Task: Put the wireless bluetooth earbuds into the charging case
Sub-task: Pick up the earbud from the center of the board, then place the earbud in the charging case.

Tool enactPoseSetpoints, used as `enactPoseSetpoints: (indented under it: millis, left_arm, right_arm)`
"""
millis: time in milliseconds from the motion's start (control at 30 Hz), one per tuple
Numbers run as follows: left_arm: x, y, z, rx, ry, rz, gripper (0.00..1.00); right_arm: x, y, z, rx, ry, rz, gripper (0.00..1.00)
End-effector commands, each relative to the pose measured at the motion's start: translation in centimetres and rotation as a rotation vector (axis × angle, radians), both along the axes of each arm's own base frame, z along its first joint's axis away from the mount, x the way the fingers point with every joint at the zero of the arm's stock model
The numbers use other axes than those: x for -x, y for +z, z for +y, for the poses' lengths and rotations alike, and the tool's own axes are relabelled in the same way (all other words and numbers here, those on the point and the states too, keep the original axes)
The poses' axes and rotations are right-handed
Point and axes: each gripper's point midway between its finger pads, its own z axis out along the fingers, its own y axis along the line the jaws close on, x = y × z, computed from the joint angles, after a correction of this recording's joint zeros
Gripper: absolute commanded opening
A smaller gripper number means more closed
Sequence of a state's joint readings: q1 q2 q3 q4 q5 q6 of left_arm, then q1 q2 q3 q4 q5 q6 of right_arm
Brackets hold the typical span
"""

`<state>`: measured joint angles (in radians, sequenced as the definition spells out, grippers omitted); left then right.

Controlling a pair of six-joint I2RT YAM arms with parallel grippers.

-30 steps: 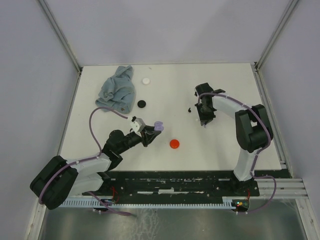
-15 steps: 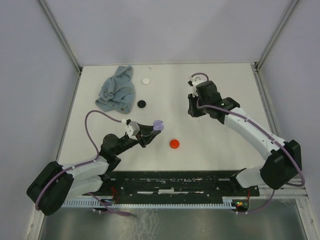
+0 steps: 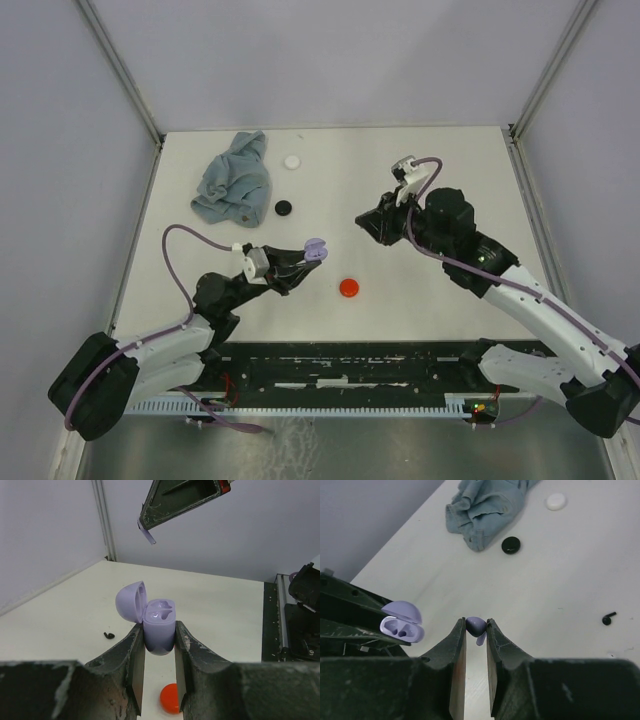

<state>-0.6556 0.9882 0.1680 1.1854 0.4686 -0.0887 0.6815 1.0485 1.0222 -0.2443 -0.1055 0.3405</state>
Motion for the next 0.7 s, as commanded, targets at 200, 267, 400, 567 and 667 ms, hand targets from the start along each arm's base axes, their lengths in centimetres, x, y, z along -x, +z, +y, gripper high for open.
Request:
enactPoseSetpoints:
  millis: [200, 267, 400, 567, 667]
  left_arm:
    - [0.8, 4.9, 0.2, 0.102, -0.026, -0.131, 0.03]
    - [0.8, 5.3, 0.3, 0.115, -0.024, -0.133, 0.03]
    - [0.9, 5.9, 0.4, 0.136, -0.028, -0.133, 0.03]
    - [0.9, 6.2, 0.4, 0.148, -0.029, -0.123, 0.03]
    - [0.7, 6.4, 0.5, 0.162, -0.019, -0.111, 0.03]
  right_arm:
    - [4.3, 6.1, 5.3, -0.281, 0.222, -0.178, 0.15]
    - [4.9, 6.2, 6.2, -0.289, 0.259, -0.185, 0.14]
    - [5.7, 5.8, 7.6, -0.293, 0.303, -0.191, 0.15]
    - [6.4, 5.1, 9.0, -0.28, 0.342, -0.183, 0.14]
    - [6.6, 4.3, 9.3, -0.266, 0.348, -0.174, 0.14]
